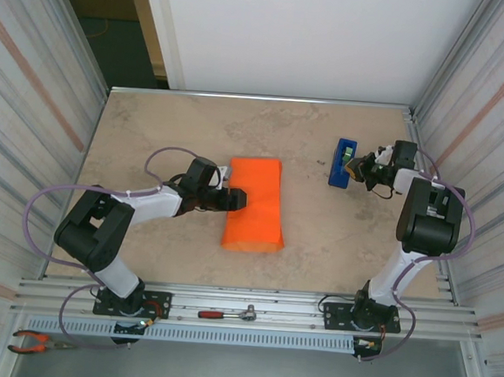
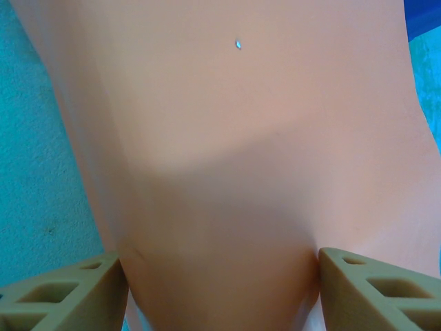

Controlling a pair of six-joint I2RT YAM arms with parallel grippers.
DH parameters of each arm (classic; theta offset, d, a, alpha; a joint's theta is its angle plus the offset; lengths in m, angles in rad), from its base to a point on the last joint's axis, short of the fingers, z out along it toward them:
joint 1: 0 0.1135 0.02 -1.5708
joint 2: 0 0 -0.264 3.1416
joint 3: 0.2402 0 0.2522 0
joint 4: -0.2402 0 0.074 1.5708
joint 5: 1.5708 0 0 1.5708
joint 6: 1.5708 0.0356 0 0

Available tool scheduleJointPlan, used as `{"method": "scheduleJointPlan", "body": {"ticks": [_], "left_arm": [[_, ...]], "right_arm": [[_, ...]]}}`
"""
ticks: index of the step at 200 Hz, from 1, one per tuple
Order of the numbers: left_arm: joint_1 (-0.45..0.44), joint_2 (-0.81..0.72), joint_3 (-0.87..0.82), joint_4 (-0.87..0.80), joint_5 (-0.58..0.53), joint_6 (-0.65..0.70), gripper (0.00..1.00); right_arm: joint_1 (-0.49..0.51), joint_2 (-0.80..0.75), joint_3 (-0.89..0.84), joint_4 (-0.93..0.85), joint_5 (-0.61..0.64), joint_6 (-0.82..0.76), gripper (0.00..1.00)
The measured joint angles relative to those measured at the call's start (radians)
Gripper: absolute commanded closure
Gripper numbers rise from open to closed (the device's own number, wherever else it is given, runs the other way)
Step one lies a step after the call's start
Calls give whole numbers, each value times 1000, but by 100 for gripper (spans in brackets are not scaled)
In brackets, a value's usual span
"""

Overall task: Wrap the gift box in paper
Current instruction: Tear off the tape with the cutter.

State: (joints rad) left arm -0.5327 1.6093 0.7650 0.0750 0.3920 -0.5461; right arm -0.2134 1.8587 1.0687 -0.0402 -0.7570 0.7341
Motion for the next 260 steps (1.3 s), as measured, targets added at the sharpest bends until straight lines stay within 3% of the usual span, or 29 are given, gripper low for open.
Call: {"method": "scheduleJointPlan", "body": {"ticks": [92, 178, 260], "left_arm": [[0, 0, 0, 0, 0, 0, 32], [0, 0, 0, 0, 0, 0, 32], [0, 0, 0, 0, 0, 0, 32]], "right_arm": [[33, -179, -47, 16, 16, 48, 100], [40, -289, -193, 10, 53, 74, 100], [45, -291, -284, 68, 87, 89, 100]]}}
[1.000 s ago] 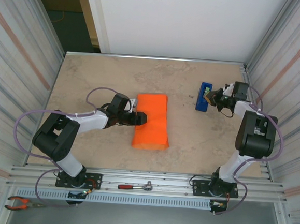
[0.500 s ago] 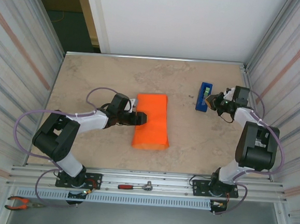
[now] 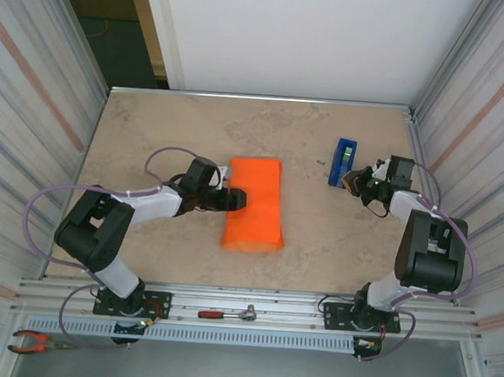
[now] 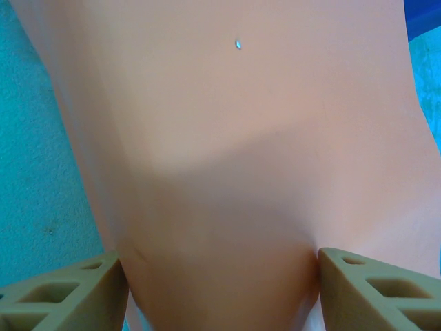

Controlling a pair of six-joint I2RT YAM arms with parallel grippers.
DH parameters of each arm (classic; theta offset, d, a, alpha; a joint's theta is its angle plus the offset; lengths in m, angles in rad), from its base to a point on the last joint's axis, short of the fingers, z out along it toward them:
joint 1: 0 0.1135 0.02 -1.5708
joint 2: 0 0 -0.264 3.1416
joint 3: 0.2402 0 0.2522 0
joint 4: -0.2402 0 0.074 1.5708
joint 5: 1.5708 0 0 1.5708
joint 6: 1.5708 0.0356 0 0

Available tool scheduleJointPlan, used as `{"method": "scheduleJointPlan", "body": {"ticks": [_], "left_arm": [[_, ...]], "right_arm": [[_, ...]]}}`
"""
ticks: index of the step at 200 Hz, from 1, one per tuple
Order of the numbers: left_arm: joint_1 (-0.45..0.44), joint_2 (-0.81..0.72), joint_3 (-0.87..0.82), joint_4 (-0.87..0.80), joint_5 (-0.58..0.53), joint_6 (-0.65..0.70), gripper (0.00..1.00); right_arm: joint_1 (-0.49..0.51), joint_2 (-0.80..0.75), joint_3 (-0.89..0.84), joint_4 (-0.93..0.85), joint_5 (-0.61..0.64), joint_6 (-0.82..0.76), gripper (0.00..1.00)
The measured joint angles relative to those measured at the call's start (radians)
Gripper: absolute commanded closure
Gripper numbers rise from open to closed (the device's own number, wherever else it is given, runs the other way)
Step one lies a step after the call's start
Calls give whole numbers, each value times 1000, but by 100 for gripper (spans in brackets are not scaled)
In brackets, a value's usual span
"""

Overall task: Wrap the gift box in paper
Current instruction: Tear off the tape with the cutter.

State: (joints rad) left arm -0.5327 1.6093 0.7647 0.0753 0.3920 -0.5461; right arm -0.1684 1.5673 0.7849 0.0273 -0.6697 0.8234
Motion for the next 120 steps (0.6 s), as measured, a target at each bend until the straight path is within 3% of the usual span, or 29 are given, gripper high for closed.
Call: {"method": "scheduleJointPlan", "body": {"ticks": [120], "left_arm": [[0, 0, 0, 0, 0, 0, 32]], "right_arm": [[-15, 201, -70, 298, -41, 119, 100]]}}
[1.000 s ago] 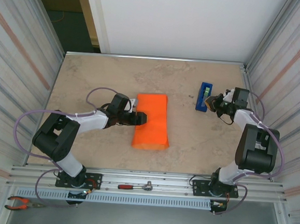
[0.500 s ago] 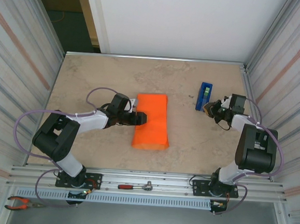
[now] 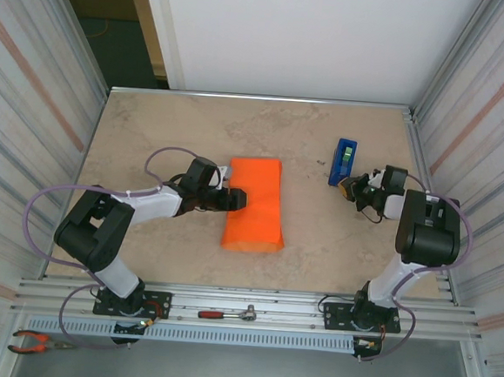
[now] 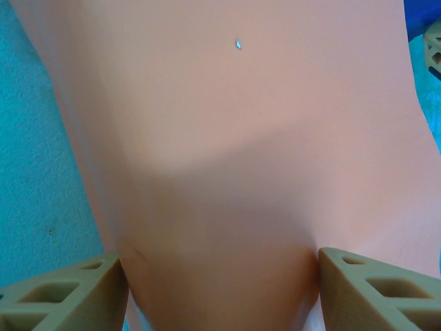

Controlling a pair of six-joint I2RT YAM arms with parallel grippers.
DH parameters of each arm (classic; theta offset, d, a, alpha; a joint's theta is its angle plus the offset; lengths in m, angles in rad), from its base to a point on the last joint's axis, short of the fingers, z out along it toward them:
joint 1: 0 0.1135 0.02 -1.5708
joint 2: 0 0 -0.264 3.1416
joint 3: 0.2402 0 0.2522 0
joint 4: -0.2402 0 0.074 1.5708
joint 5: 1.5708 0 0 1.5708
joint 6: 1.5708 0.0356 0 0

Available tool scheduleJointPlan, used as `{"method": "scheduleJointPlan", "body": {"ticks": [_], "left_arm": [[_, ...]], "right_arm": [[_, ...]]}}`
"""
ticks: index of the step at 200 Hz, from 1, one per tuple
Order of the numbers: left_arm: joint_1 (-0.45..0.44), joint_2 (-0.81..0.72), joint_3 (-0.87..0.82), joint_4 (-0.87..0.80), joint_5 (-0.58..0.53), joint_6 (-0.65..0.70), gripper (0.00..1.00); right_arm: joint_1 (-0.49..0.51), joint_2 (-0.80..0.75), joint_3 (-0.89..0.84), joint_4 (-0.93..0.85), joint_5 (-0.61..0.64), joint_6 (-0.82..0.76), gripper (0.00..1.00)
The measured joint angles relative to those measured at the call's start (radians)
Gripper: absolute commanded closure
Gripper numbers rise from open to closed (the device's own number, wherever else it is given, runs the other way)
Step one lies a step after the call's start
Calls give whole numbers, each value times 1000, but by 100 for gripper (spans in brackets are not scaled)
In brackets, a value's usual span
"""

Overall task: Wrap the gift box in paper
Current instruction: Tear off the tape with the cutter.

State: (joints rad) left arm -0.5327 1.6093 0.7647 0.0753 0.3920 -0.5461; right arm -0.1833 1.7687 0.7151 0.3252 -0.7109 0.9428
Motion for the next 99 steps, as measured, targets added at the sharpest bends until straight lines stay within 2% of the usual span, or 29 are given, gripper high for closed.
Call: {"method": "scheduleJointPlan", "body": {"ticks": [56, 99], "left_arm": [[0, 0, 0, 0, 0, 0, 32], [0, 0, 0, 0, 0, 0, 32]], "right_arm": [[33, 49, 0, 50, -15, 46, 100], [48, 50, -13, 3, -8, 48, 100]]}}
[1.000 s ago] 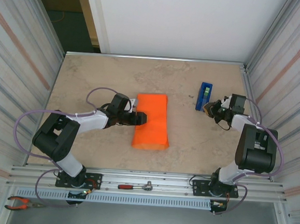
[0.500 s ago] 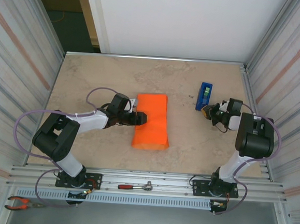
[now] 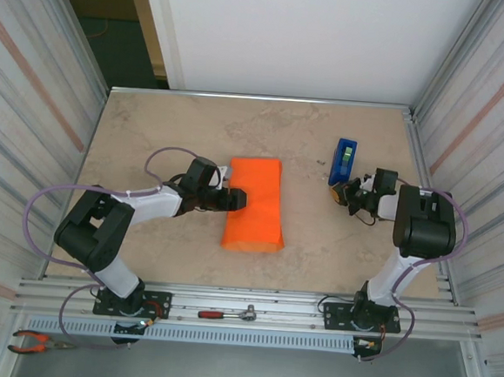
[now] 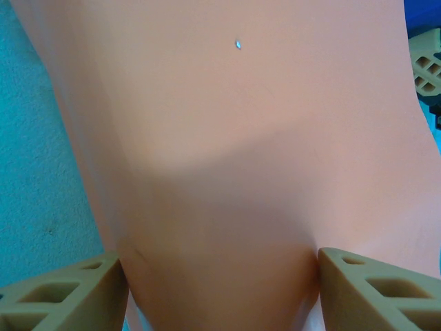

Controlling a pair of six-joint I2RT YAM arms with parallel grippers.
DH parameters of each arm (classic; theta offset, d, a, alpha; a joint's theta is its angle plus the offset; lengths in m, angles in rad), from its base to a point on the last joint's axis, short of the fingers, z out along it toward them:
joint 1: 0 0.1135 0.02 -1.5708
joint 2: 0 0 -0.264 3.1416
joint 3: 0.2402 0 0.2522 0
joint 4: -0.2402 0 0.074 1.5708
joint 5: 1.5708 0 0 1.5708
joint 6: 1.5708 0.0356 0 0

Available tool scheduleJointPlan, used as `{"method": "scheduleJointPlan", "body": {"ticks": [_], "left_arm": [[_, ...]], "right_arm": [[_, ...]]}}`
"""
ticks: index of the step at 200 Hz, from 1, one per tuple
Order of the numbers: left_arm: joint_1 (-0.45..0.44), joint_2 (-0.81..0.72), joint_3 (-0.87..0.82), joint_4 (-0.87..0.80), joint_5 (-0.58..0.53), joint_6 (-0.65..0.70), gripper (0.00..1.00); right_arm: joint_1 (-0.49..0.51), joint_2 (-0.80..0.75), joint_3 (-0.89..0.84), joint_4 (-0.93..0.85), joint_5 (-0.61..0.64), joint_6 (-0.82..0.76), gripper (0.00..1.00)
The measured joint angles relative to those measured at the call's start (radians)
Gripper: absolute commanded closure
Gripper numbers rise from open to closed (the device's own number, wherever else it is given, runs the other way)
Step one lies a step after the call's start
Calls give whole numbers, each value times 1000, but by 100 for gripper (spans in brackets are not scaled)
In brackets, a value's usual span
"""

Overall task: Wrap the gift box in paper
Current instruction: Tear off the tape with the cutter.

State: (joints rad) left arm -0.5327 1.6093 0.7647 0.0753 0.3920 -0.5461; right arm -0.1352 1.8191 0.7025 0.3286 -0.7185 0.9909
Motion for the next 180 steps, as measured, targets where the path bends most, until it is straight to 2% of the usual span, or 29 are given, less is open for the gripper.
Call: {"method": "scheduleJointPlan", "body": {"ticks": [50, 84, 139, 180], "left_arm": [[0, 0, 0, 0, 0, 0, 32], [0, 0, 0, 0, 0, 0, 32], [0, -1, -1, 0, 0, 0, 32], [0, -1, -2, 0, 0, 0, 33]], "right_arm": [[3, -7, 0, -16, -1, 0, 100], [34, -65, 0, -54, -11, -8, 100], [144, -229, 42, -205, -38, -93, 100], [283, -270, 109, -284, -46, -130, 100]]}}
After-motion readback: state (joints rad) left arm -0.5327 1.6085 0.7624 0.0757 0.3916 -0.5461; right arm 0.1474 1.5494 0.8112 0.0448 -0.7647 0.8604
